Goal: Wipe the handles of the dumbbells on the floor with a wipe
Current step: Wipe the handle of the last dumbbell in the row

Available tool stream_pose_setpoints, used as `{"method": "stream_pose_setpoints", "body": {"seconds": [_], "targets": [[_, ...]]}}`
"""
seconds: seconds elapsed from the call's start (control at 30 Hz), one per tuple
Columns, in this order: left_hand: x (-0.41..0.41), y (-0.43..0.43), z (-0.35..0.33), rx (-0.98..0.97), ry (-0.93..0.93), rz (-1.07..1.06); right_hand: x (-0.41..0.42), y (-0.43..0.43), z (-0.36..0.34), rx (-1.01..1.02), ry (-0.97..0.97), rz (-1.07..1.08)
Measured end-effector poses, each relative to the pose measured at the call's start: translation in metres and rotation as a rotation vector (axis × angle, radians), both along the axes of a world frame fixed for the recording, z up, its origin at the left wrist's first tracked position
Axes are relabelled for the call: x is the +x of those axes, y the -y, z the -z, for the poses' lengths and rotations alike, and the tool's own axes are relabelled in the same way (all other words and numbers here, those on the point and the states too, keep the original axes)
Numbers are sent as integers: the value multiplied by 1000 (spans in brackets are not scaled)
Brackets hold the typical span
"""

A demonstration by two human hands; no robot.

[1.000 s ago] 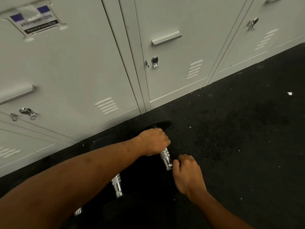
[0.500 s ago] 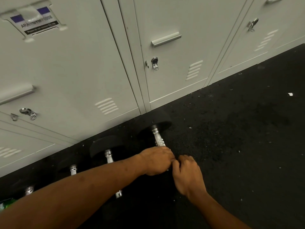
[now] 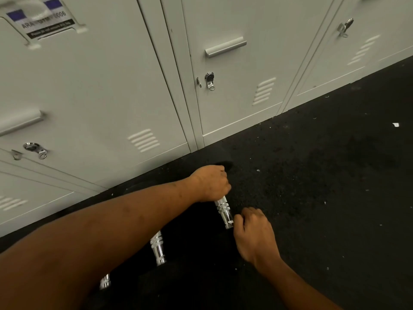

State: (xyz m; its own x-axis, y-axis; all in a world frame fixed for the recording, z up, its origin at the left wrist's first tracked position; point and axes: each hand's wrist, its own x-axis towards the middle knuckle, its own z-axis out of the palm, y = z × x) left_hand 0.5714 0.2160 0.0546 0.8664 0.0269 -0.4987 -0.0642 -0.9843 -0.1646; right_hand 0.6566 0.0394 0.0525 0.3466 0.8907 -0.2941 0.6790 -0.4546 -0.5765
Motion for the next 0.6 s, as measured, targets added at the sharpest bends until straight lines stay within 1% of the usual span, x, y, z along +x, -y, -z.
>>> {"method": "stream_pose_setpoints", "body": {"seconds": [0.07,0.17,0.23,0.37,0.6], "targets": [[2,-1,1,75,-20,4,0,0,-1,-5,-1,-2],[2,3,5,75,-44,-29,1,0,-2,-19,-18,-9],[0,4,7,24,-25,-62,1,0,-3,-25,-29,-10],[-9,6,6,-141,50,-155,0,-1,-4,-27,-23,-15],[-15,44,14,-300,185,-172,0,-1,-1,-22,5,-24]]}}
